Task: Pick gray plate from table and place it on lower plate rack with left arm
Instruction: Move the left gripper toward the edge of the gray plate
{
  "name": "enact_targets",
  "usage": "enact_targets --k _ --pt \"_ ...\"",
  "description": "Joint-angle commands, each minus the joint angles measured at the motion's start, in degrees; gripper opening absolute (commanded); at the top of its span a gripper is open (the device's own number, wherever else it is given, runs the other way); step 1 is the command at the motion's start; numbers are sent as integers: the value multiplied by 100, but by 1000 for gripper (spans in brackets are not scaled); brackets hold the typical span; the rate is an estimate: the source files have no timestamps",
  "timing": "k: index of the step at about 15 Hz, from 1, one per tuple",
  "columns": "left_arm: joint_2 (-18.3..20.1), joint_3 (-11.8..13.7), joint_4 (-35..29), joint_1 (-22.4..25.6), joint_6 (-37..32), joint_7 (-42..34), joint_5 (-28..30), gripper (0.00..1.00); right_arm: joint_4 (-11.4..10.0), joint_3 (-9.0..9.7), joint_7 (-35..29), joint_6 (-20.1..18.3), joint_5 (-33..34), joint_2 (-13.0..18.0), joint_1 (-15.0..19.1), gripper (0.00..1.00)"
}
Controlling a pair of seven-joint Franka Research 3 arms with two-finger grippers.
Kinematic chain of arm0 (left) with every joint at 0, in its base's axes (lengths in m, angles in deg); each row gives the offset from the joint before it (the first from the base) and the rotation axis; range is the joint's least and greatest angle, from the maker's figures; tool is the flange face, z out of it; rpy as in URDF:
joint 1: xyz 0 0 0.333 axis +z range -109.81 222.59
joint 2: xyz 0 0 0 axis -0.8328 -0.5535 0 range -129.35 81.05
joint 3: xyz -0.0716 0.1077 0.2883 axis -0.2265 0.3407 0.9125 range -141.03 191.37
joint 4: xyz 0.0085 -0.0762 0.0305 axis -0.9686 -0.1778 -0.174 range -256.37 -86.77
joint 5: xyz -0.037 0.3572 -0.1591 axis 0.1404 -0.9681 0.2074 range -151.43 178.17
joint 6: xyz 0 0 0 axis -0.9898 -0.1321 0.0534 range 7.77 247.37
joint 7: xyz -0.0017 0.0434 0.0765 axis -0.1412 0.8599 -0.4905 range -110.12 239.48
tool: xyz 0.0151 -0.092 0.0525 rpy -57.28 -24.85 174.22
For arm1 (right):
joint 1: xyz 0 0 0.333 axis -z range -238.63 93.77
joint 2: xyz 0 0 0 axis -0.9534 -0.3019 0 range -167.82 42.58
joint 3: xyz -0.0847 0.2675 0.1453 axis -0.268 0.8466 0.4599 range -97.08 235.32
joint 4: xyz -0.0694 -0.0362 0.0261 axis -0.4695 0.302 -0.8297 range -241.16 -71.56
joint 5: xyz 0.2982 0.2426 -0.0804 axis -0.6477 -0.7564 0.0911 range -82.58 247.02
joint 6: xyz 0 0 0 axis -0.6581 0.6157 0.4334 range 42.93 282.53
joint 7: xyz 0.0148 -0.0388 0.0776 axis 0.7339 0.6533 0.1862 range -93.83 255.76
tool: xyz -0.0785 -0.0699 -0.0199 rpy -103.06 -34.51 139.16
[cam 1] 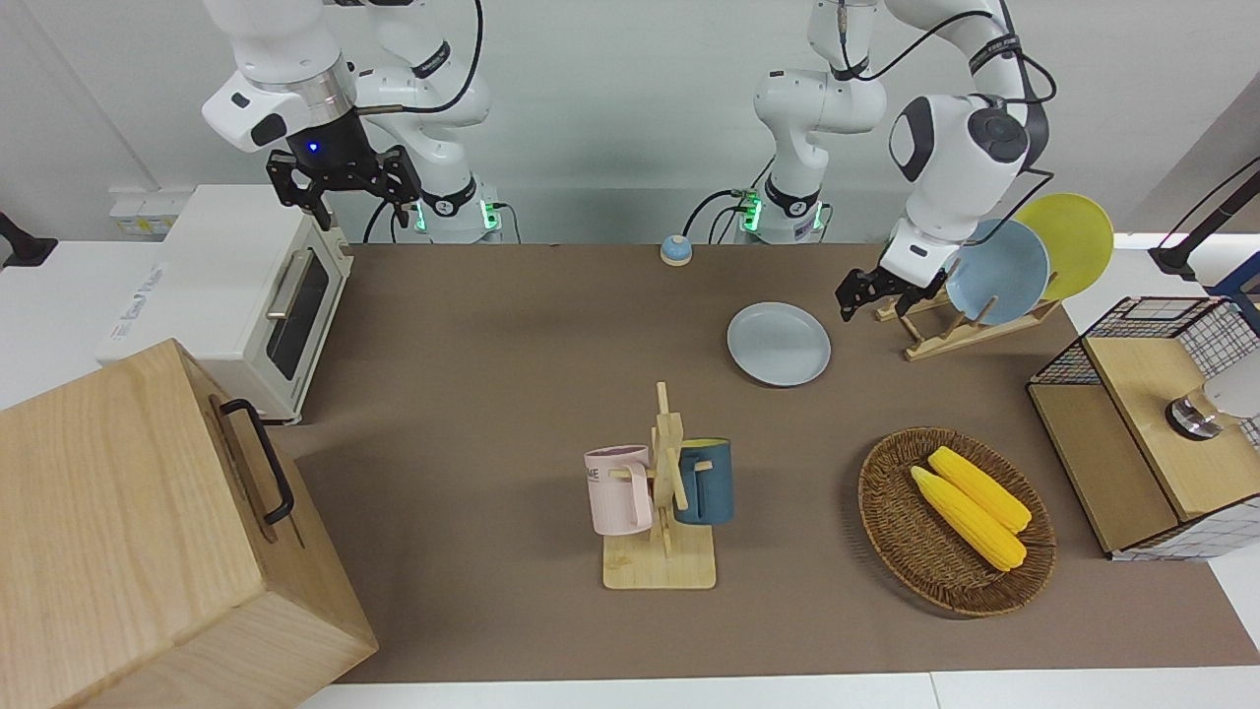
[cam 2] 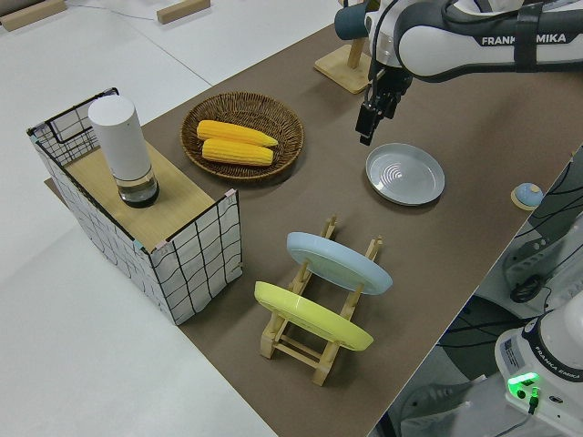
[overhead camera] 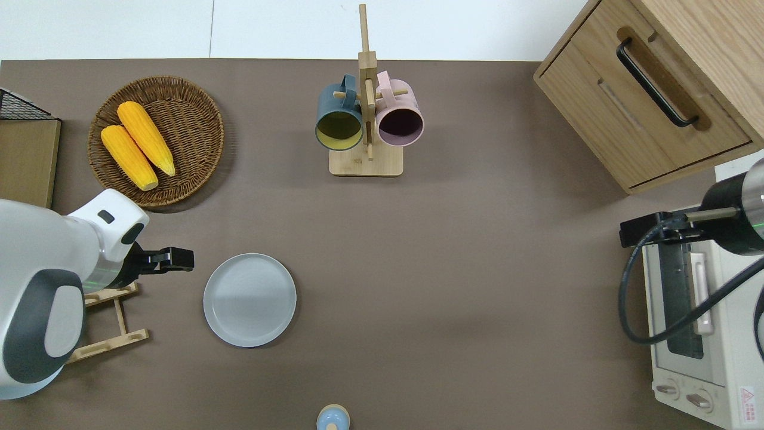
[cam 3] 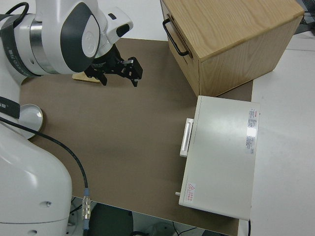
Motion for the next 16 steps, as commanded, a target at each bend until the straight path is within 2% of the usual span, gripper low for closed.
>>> enact_targets --k 1,5,8,13,16 --pt "211 23 -845 -69 674 239 56 993 42 103 -53 -89 -109 12 143 990" --pt "124 23 -1162 -78 1017 343 108 993 42 103 -53 -89 -109 12 143 990" --pt "-157 14 -1339 -87 1430 388 214 993 42 103 -53 -89 -109 12 143 990" --pt "-587 14 -1357 -280 1528 643 214 993 42 103 -53 -89 -109 12 143 990" --pt "-659 14 -1374 -280 1545 660 214 987 42 103 -53 -89 -109 12 143 987"
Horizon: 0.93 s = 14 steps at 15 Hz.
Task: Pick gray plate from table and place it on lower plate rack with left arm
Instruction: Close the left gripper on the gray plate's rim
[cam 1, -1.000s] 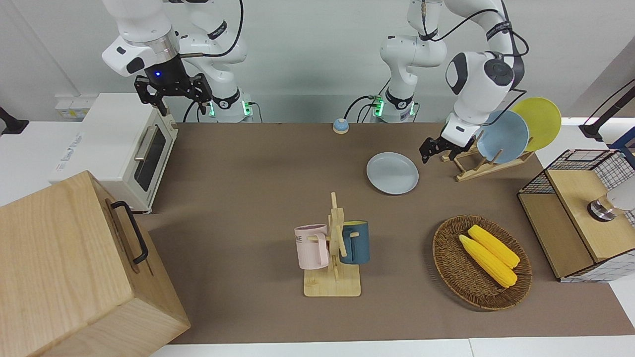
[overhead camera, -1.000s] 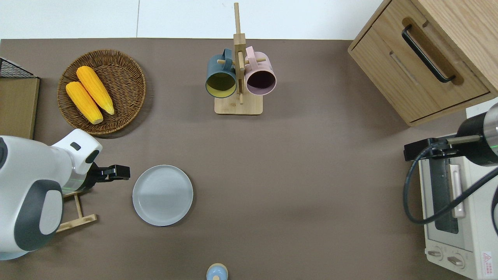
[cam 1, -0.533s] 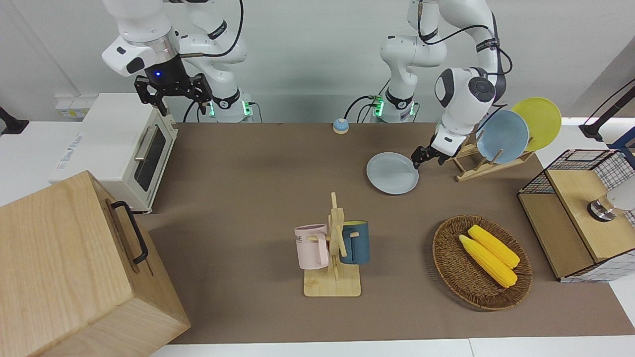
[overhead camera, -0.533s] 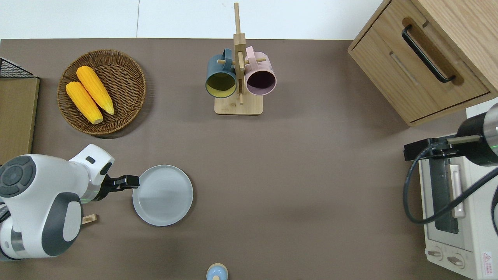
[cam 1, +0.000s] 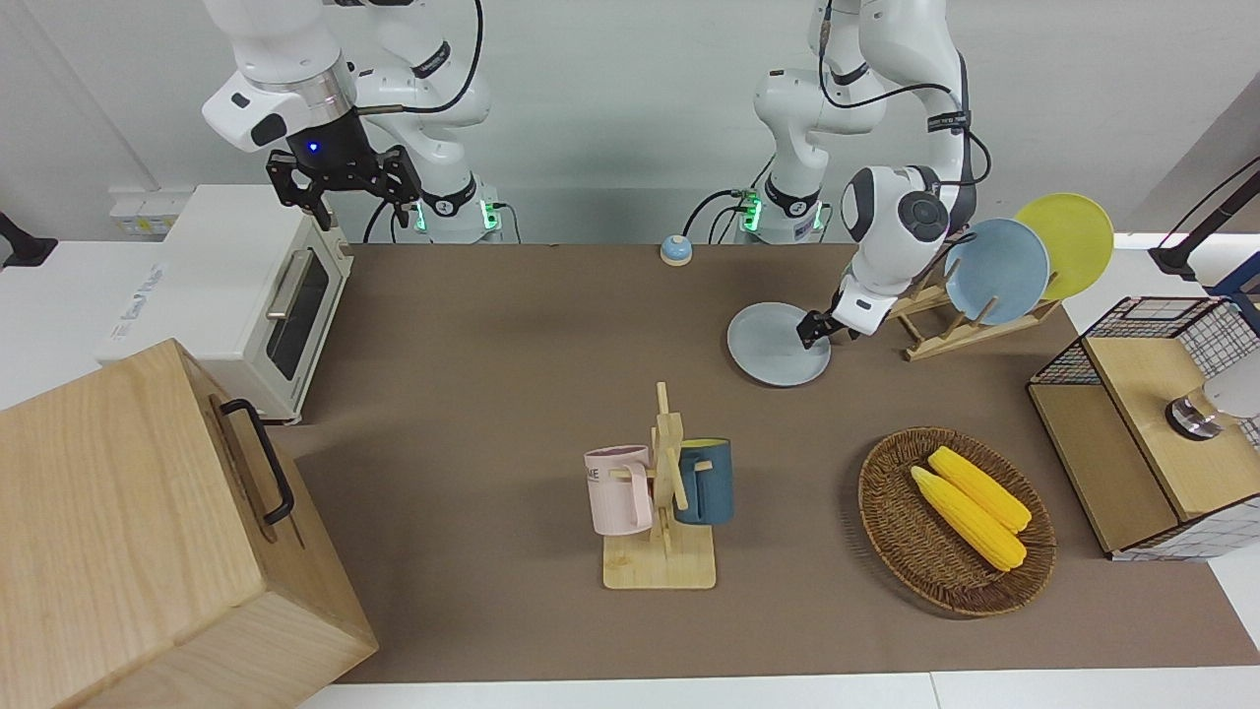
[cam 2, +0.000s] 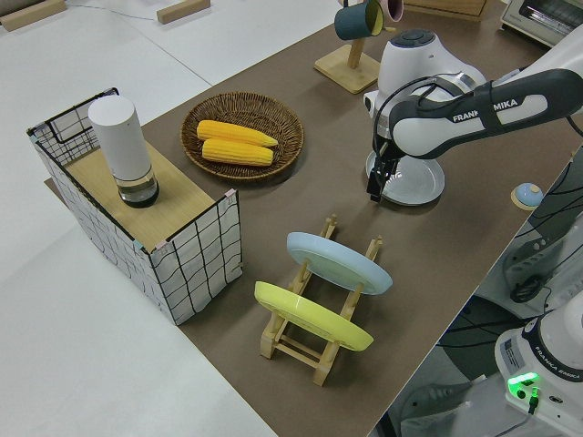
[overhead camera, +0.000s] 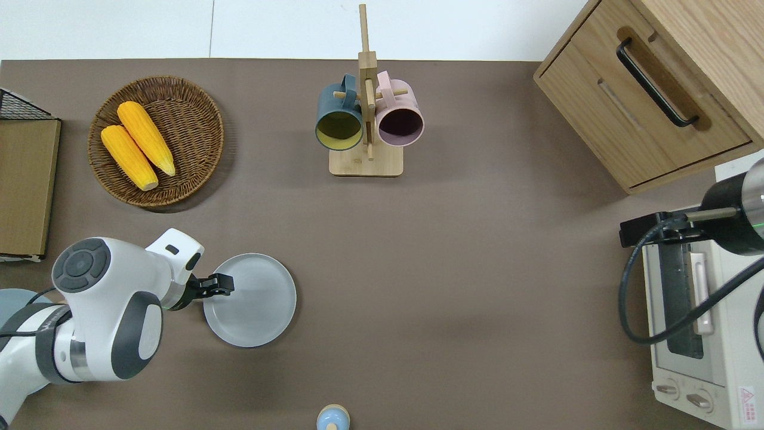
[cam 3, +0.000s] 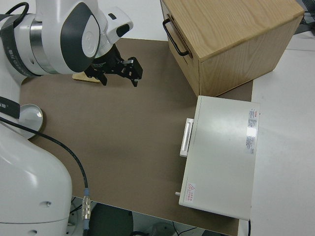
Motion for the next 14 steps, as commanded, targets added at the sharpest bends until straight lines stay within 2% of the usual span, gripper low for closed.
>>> enact_targets --k 1,3,4,5,6,8,9,14 --pt "-48 50 -98 -90 141 101 52 973 42 103 -53 -89 -109 12 143 987" --pt "-92 50 -98 -90 141 101 43 887 42 103 -53 -89 -109 12 143 987" --pt "-101 50 -98 -99 141 101 52 764 42 103 -53 -89 -109 12 143 990" --pt "-101 50 -98 -108 141 109 52 550 42 103 -53 -89 -109 12 143 987" --pt "-110 50 -98 -151 141 153 52 463 42 103 -53 -89 -109 12 143 990" --pt "-101 50 -98 -169 106 547 43 135 42 103 -53 -89 -109 12 143 987" --pt "-101 42 -98 -178 88 697 43 15 42 103 -53 -89 -109 12 143 987" --pt "-110 -20 -98 -187 79 769 43 0 42 103 -53 -89 -109 12 143 990"
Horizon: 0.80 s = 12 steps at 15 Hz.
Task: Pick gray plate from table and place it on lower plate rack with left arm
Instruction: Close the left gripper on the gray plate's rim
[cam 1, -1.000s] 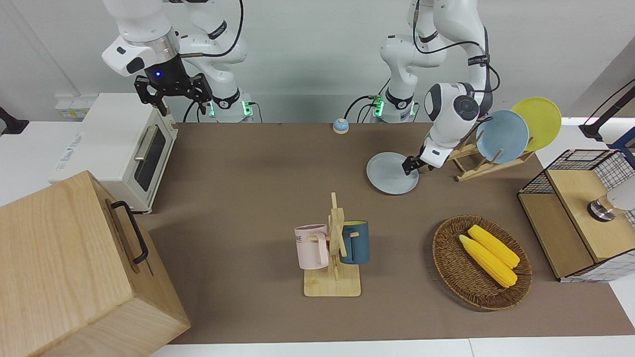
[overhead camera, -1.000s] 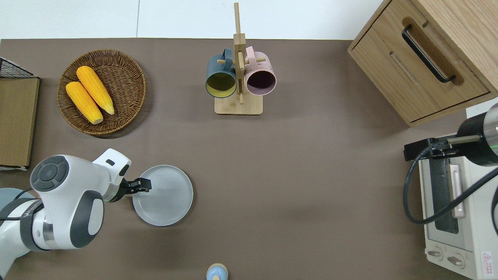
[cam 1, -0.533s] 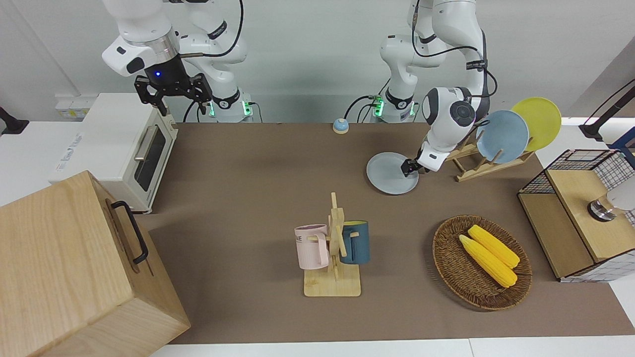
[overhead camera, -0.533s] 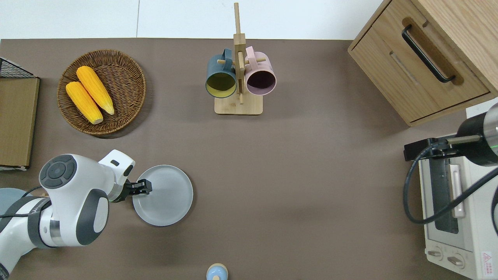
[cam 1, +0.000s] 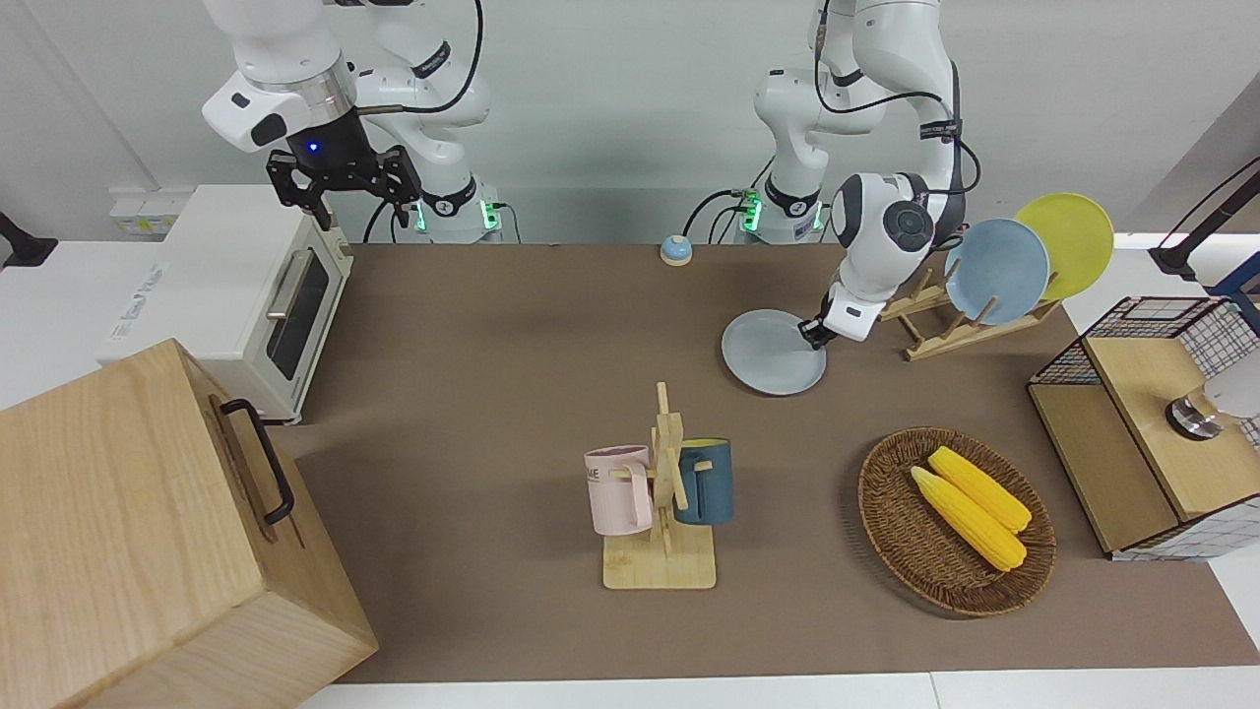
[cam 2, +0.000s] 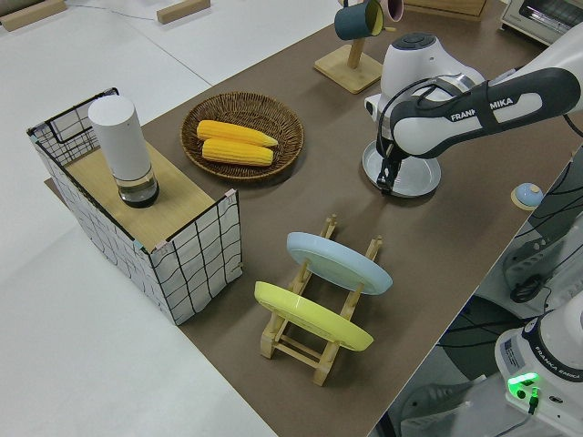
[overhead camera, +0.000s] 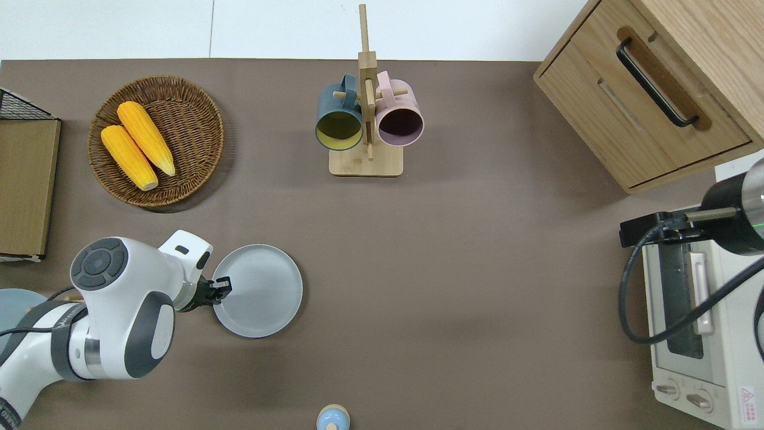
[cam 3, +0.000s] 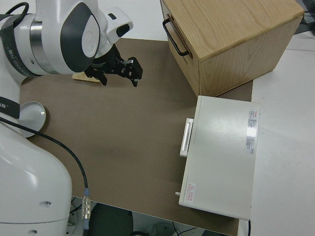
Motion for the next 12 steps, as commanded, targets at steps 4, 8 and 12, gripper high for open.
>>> enact_targets --k 4,8,12 --pt "-31 39 -88 -76 96 171 28 0 42 103 -53 -89 -109 12 143 987" --pt "-40 39 -80 -76 105 74 28 0 42 103 -53 -89 -109 12 143 990" --pt "4 4 -1 -103 52 30 20 0 42 103 -53 -89 -109 12 143 990"
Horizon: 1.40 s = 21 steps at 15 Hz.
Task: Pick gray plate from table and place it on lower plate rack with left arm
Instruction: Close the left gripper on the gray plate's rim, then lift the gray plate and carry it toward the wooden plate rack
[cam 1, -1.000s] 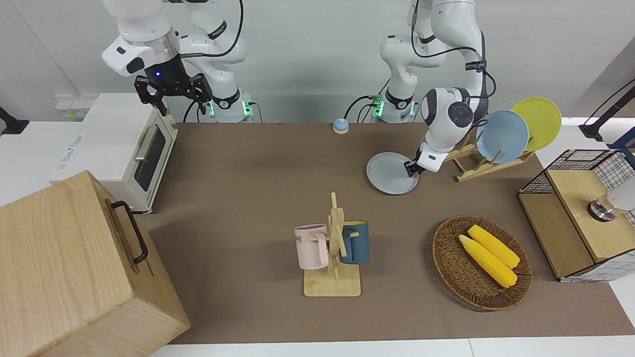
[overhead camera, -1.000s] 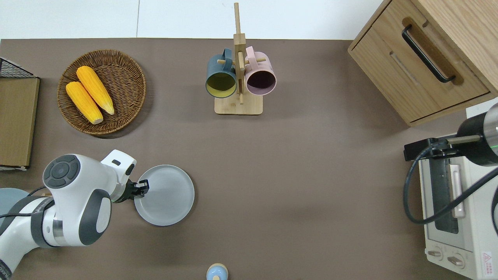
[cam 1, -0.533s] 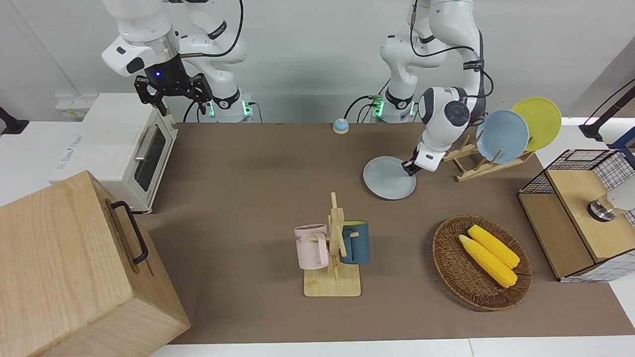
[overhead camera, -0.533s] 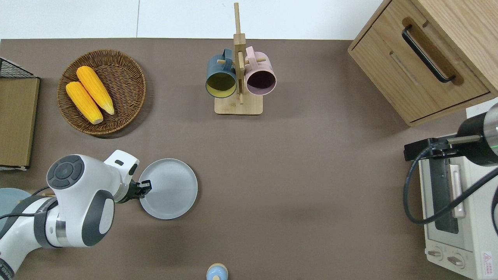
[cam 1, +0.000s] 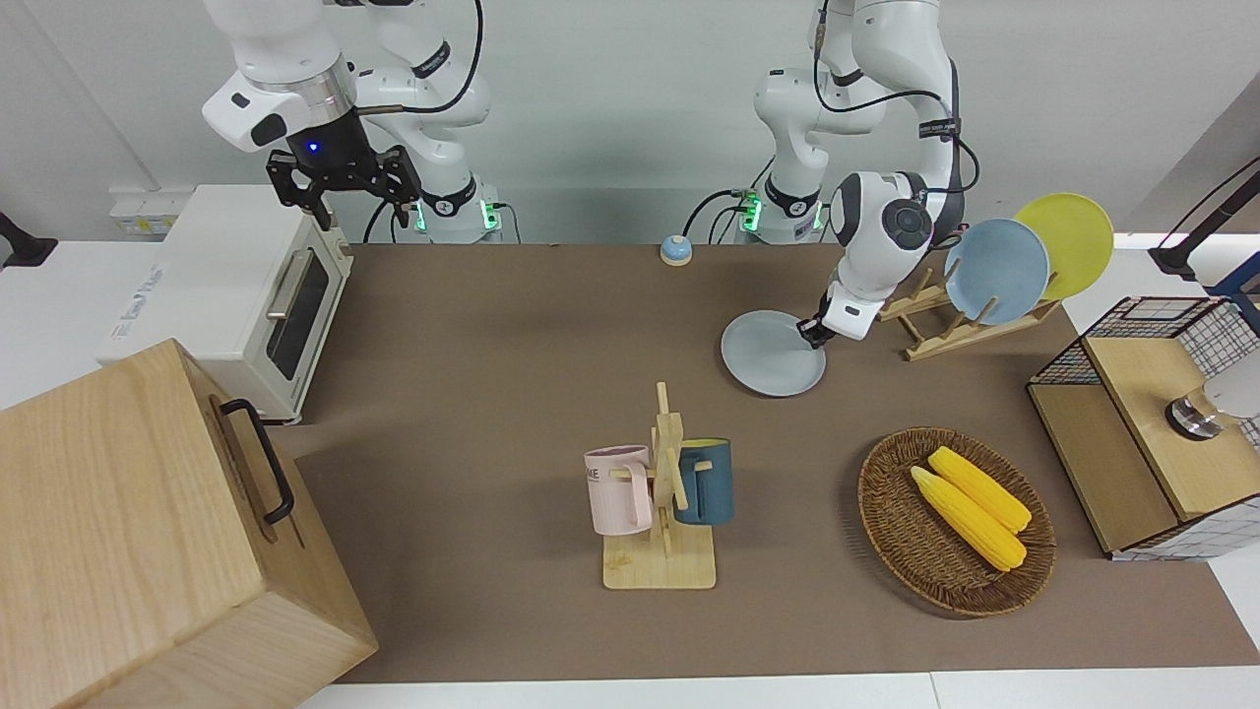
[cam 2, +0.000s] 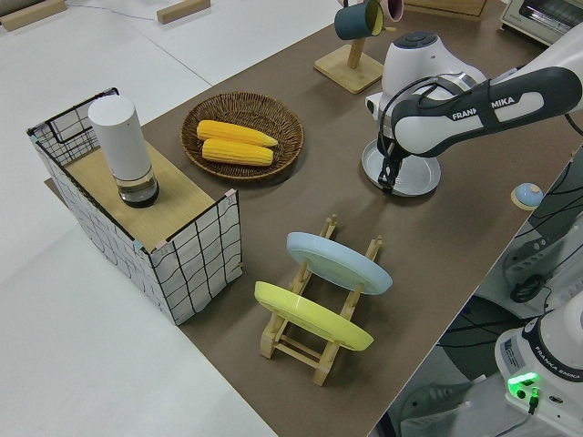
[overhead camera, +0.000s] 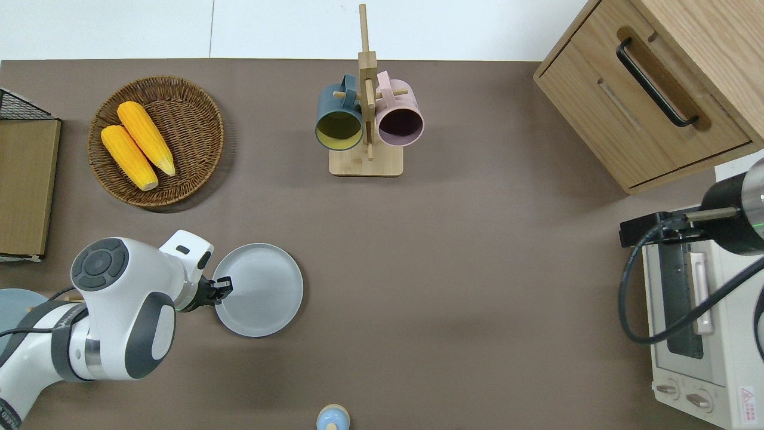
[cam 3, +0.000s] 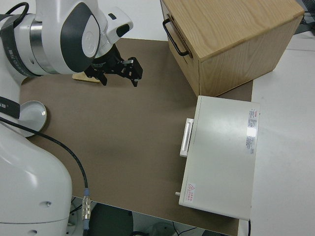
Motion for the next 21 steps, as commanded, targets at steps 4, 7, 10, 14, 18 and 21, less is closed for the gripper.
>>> enact_targets --k 4,7,10,14,18,21 --pt "8 10 122 -102 -62 -52 3 0 42 103 -53 -89 -109 12 143 990" --pt "52 18 622 -76 -878 -183 3 0 42 103 -53 -89 -109 12 143 987" --pt "140 18 1271 -67 -1713 -114 3 0 42 103 -53 -89 -109 12 143 987" --pt "193 36 1931 -32 -2399 -105 12 0 42 103 -53 -89 -109 12 143 990" --pt "228 106 2564 -23 -3032 -149 -5 0 42 103 -53 -89 -109 12 143 990" --pt "245 115 2846 21 -3244 -149 -32 0 42 103 -53 -89 -109 12 143 990"
